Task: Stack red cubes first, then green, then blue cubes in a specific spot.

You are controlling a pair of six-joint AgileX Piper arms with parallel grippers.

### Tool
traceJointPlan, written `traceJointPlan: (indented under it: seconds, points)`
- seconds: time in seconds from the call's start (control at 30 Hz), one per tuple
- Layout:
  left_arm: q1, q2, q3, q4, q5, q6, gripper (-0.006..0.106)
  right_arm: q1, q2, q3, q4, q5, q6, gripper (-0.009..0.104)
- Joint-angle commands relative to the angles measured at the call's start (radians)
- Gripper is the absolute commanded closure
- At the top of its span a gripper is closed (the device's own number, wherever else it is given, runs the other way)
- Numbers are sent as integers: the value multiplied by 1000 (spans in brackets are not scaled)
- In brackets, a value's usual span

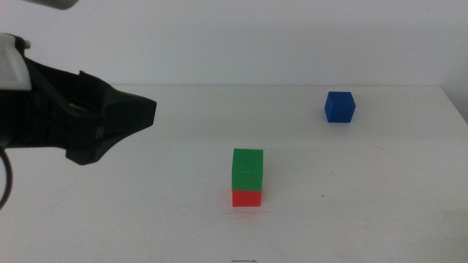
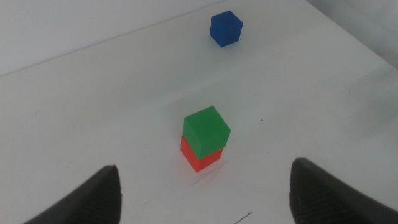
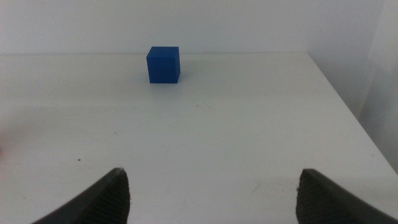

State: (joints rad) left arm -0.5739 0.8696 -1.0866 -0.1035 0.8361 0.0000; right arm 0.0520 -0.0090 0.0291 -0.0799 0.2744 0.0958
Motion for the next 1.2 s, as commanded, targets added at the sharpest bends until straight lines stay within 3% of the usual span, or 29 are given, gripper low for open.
traceJointPlan:
  seconds: [0.0,0.17,0.27,0.33,0.47,0.73,1.17]
  points:
    - [0,-9,-25,-14,-69,0,9,4,-23,-18,-16,-96,-13,22]
    - [0,-9,-25,-14,-69,0,9,4,-23,-18,-29,-137,-19,22]
    - [0,-9,-25,-14,-69,0,9,4,-23,-18,-118,-241,-40,22]
    - [0,-9,-25,-14,-69,0,9,4,-19,-28,-107,-299,-3,22]
    - [0,-9,-25,-14,-69,0,9,4,80,-122,-66,-266,82,22]
    - [0,-9,-25,-14,-69,0,9,4,541,-551,27,4,190,22]
    - [0,-9,-25,-14,-69,0,9,4,853,-658,28,-187,190,22]
